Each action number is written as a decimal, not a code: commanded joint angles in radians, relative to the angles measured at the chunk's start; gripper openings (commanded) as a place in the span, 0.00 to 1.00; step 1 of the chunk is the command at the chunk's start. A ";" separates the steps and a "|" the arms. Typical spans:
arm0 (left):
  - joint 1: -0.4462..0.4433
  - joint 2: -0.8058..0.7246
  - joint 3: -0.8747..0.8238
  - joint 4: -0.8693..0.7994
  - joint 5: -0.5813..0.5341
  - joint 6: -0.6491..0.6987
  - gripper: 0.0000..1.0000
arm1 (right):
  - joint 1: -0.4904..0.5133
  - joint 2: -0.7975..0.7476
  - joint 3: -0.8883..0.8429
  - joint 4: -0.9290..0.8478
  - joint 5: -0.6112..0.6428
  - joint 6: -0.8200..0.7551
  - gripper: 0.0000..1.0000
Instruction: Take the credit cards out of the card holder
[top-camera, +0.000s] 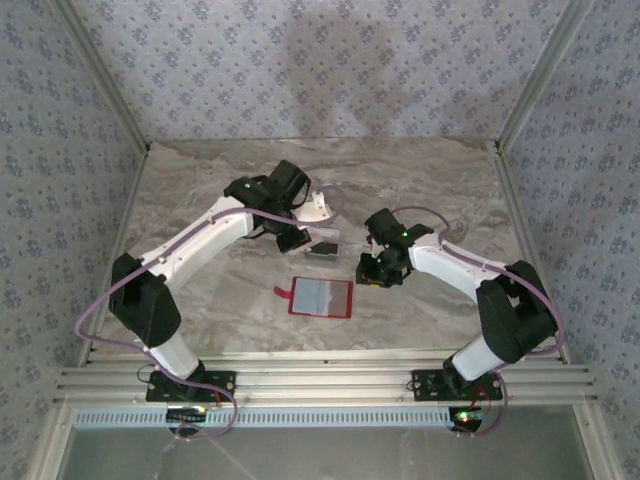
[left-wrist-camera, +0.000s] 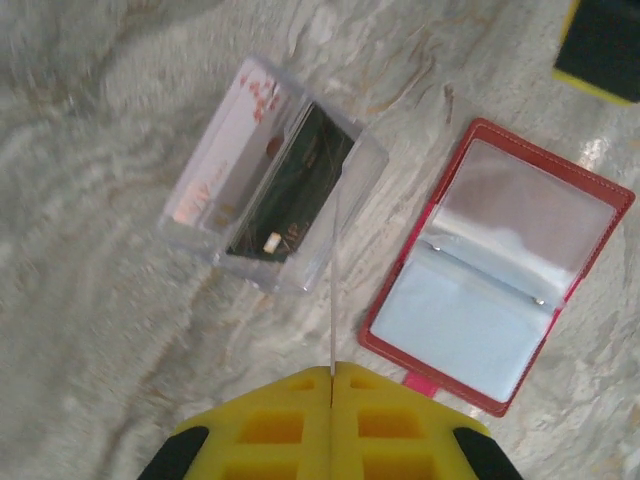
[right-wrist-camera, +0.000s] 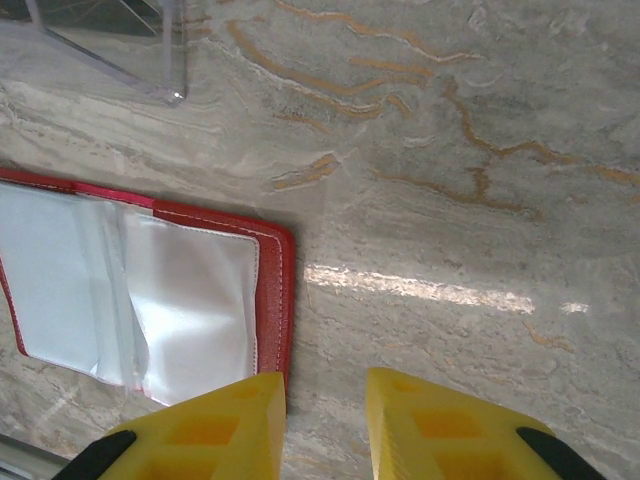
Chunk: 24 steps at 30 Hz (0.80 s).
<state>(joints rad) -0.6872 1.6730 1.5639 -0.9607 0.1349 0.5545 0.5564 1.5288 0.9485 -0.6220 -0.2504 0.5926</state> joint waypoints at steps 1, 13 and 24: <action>-0.002 0.048 0.079 -0.101 0.038 0.300 0.00 | -0.006 -0.026 -0.015 0.001 0.007 -0.014 0.29; 0.026 0.256 0.344 -0.185 0.007 0.586 0.00 | -0.008 -0.040 -0.052 0.008 0.005 -0.005 0.29; 0.025 0.396 0.456 -0.162 -0.006 0.643 0.00 | -0.021 -0.057 -0.074 0.007 0.010 0.003 0.29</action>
<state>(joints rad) -0.6628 2.0449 1.9701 -1.1007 0.1207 1.1572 0.5423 1.4906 0.8925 -0.6022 -0.2501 0.5934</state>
